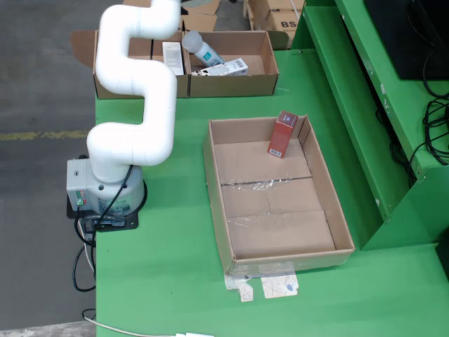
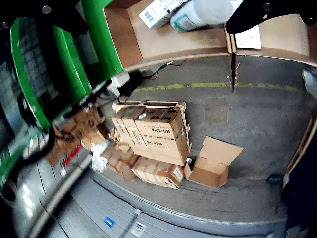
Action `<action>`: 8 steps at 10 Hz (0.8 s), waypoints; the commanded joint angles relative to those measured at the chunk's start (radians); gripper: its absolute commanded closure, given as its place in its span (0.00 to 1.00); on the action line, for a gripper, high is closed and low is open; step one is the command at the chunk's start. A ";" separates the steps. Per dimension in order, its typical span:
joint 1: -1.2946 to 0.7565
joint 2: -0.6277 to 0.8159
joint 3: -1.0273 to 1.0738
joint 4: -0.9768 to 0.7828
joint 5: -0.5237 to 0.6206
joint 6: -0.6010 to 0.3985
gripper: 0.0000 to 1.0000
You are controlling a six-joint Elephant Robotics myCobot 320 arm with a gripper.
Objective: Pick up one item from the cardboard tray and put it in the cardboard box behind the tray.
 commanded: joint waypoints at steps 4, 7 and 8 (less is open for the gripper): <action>-0.441 1.155 -1.108 -0.665 0.341 0.105 0.00; -0.554 1.429 -1.404 -0.628 0.366 0.093 0.00; -0.720 1.830 -1.778 -0.611 0.411 0.059 0.00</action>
